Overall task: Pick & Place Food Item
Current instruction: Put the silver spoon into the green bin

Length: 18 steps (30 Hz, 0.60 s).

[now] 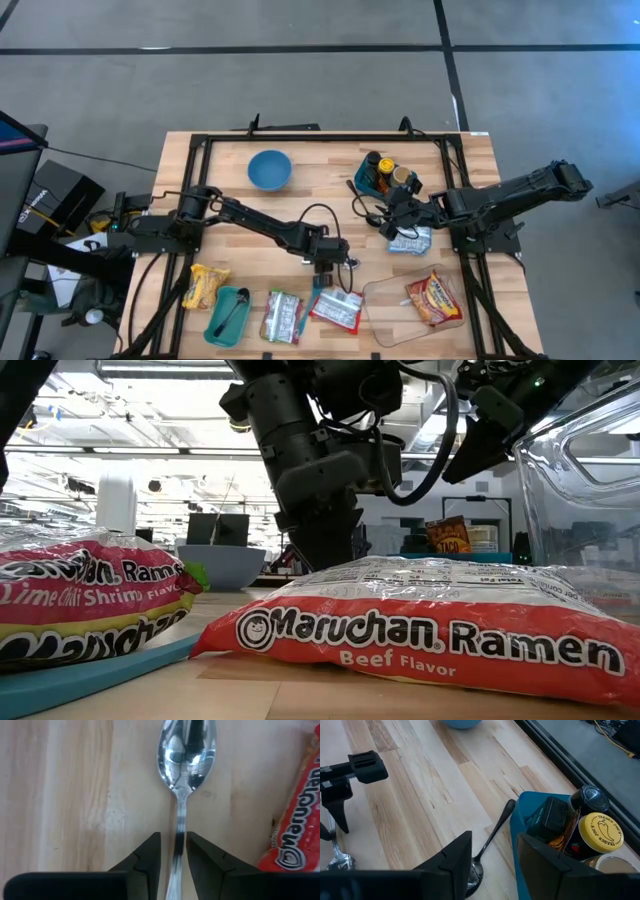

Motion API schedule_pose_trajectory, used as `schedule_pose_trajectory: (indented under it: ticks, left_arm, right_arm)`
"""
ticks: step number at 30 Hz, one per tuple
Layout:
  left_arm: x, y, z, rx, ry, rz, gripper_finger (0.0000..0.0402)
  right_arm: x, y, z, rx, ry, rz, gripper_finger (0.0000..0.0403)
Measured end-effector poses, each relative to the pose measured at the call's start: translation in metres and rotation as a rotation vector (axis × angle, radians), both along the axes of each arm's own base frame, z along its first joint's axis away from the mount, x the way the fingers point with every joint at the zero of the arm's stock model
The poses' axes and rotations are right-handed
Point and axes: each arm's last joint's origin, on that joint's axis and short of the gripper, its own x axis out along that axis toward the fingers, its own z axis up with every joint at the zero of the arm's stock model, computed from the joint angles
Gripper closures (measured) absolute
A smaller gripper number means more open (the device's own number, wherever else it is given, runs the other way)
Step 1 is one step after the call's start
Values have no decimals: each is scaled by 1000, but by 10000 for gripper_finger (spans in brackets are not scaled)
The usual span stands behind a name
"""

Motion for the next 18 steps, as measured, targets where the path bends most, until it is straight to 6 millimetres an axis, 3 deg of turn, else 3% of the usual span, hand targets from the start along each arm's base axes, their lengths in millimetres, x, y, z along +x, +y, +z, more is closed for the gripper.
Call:
schedule_pose_trajectory:
  ticks: [18]
  left_arm:
    - [0,1,0,41,-10,19,371]
  right_arm:
    - [0,0,0,0,1,0,253]
